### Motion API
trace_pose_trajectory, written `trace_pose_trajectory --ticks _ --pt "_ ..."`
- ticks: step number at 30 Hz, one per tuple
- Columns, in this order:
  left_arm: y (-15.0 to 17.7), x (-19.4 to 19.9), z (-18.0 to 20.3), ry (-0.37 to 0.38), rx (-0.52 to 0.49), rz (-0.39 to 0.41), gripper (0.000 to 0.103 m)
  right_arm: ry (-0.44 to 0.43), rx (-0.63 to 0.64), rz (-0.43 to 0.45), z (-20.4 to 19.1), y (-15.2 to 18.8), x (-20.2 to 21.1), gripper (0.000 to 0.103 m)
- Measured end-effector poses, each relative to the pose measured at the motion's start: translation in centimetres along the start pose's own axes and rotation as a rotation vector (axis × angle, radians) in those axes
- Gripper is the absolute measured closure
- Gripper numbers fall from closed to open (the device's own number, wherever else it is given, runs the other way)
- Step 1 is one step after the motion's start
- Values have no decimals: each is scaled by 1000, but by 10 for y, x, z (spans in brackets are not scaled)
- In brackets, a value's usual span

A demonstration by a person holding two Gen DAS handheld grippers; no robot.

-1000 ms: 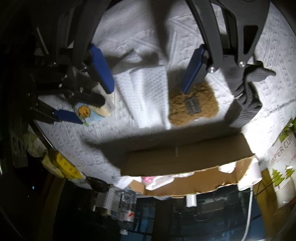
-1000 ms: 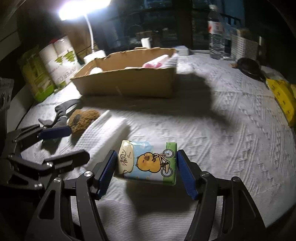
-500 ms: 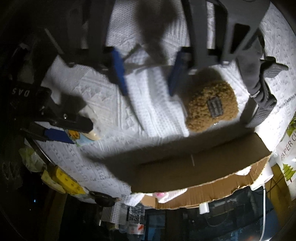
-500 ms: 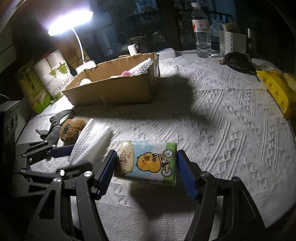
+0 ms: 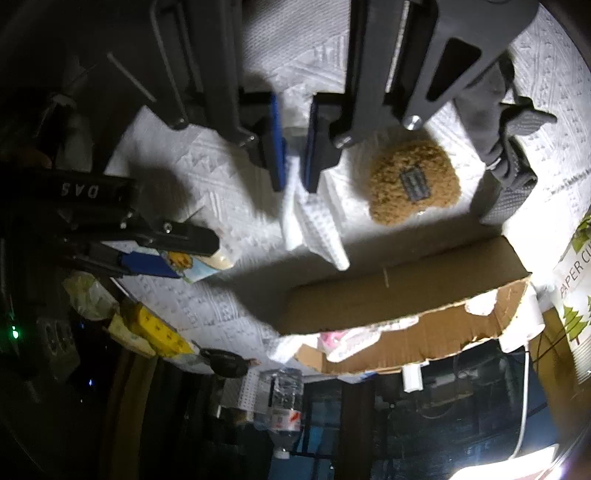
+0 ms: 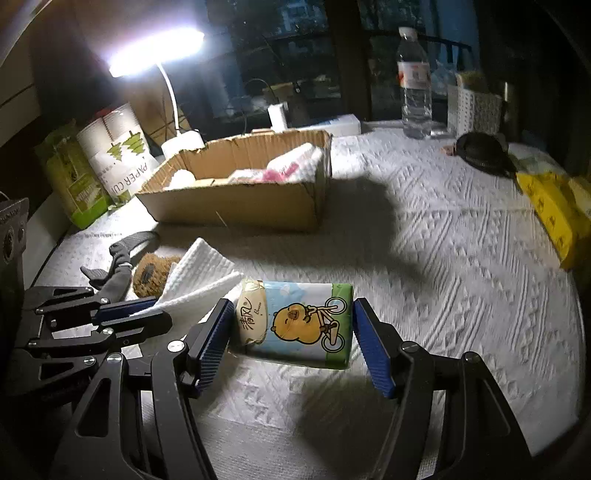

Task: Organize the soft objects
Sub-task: 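Grasp the duck tissue pack with the right gripper while the left gripper grasps the white cloth, then carry the tissue pack over the box with the right gripper while the left carries the white cloth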

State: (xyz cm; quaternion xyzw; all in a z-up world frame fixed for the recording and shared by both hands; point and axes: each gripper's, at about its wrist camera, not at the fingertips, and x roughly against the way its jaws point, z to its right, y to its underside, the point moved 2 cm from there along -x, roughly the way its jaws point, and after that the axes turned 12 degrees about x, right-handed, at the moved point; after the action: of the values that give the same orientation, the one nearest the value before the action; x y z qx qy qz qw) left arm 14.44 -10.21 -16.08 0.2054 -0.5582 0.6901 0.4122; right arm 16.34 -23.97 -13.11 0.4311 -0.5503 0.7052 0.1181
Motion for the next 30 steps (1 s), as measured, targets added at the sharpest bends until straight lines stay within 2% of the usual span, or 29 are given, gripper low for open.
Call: trace_pose_trajectory --ticks 16,30 --pt "-28 48 -14 32 29 117 95 9 58 40 -20 -36 11 34" --pt "-67 82 -46 -3 77 234 95 8 98 80 -24 -73 14 34"
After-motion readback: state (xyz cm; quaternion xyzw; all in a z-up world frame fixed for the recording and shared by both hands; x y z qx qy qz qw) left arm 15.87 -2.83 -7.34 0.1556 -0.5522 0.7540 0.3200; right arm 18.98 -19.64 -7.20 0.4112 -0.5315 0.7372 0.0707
